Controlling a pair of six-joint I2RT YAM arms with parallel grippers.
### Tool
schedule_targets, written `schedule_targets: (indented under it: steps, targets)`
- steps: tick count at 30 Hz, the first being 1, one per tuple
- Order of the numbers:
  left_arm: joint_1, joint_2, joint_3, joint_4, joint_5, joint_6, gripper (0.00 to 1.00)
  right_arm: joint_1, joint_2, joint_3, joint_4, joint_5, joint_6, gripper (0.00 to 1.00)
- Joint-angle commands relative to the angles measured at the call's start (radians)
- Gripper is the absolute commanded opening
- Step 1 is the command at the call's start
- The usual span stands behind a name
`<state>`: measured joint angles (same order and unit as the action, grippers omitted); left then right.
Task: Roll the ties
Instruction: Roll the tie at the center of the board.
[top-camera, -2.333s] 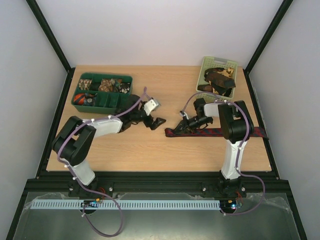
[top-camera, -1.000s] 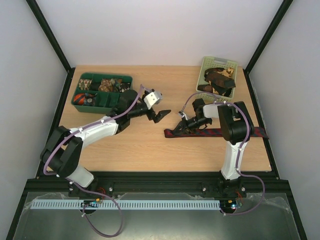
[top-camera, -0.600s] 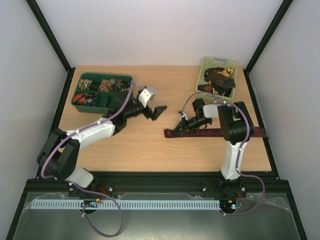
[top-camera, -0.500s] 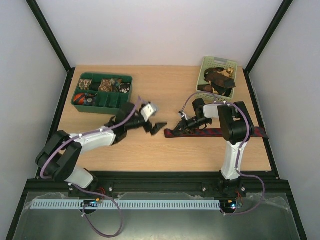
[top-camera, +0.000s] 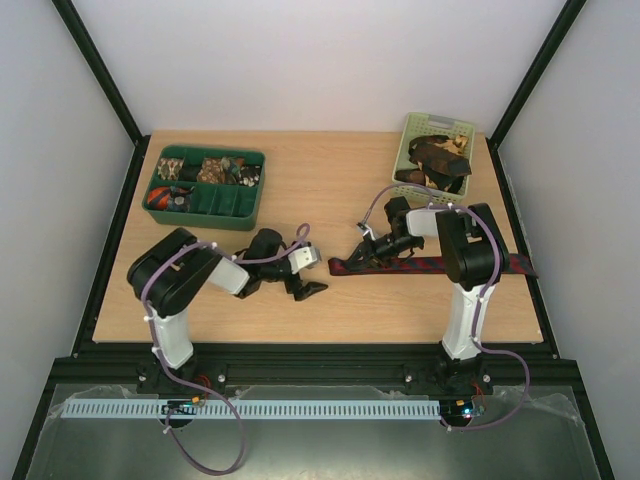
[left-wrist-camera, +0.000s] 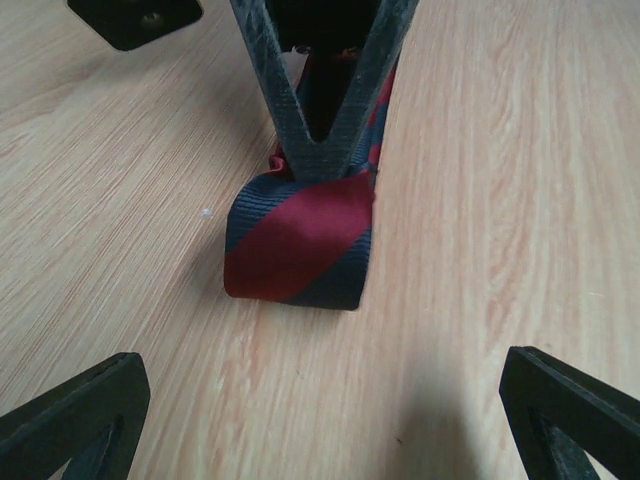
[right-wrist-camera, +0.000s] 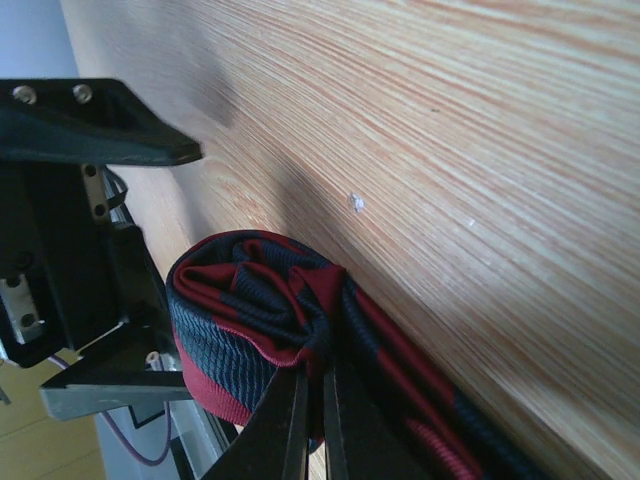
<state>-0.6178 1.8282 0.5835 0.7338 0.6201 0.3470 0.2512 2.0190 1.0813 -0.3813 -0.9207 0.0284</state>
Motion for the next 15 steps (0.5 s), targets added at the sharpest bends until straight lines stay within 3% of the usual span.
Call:
schedule_targets:
  steps: [1, 10, 15]
  targets:
    - [-0.007, 0.098, 0.083, 0.117, 0.023, 0.05, 0.99, 0.015, 0.049, -0.062, -0.054, 0.263, -0.029, 0.01]
    - [-0.064, 0.229, 0.163, 0.129, 0.011, 0.044, 0.87, 0.014, 0.052, -0.079, -0.053, 0.267, -0.038, 0.01]
    - [-0.085, 0.276, 0.187, 0.125, -0.015, 0.043, 0.65, 0.015, 0.056, -0.07, -0.053, 0.26, -0.034, 0.01]
